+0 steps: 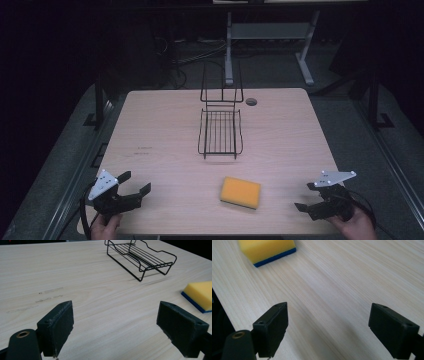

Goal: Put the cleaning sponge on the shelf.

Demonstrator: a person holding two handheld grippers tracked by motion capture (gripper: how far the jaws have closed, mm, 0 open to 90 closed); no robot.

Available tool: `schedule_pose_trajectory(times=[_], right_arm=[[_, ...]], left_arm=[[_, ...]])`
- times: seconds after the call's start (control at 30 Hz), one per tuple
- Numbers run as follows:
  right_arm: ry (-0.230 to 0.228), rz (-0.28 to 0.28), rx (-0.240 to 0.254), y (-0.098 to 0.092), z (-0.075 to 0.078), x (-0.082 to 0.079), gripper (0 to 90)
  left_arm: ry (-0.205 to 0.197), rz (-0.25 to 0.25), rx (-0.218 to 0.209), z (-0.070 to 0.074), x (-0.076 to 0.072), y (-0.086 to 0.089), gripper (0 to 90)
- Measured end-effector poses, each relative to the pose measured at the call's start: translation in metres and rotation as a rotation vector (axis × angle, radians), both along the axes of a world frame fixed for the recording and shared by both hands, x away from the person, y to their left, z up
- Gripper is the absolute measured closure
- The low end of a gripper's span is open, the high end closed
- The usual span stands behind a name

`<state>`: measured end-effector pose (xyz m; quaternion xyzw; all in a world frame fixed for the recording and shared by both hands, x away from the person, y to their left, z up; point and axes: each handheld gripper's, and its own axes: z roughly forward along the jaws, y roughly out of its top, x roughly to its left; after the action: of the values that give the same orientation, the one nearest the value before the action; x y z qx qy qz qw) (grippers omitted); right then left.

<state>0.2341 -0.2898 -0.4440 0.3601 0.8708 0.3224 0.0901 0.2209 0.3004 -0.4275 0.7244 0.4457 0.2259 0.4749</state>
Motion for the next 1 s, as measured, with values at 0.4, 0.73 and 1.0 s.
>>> schedule_pose_trajectory(times=[0.4, 0.73, 1.0], right_arm=[[-0.003, 0.051, -0.010, 0.017, 0.004, 0.002, 15.7], [0.013, 0.113, -0.042, 0.035, 0.011, 0.007, 15.6], [0.006, 0.155, -0.061, 0.046, 0.021, 0.012, 15.6]], left_arm=[[-0.008, -0.016, 0.009, 0.001, -0.001, -0.003, 13.5], [-0.021, 0.000, -0.004, 0.001, -0.004, 0.001, 13.5], [-0.025, -0.002, -0.001, 0.002, -0.004, 0.001, 13.4]])
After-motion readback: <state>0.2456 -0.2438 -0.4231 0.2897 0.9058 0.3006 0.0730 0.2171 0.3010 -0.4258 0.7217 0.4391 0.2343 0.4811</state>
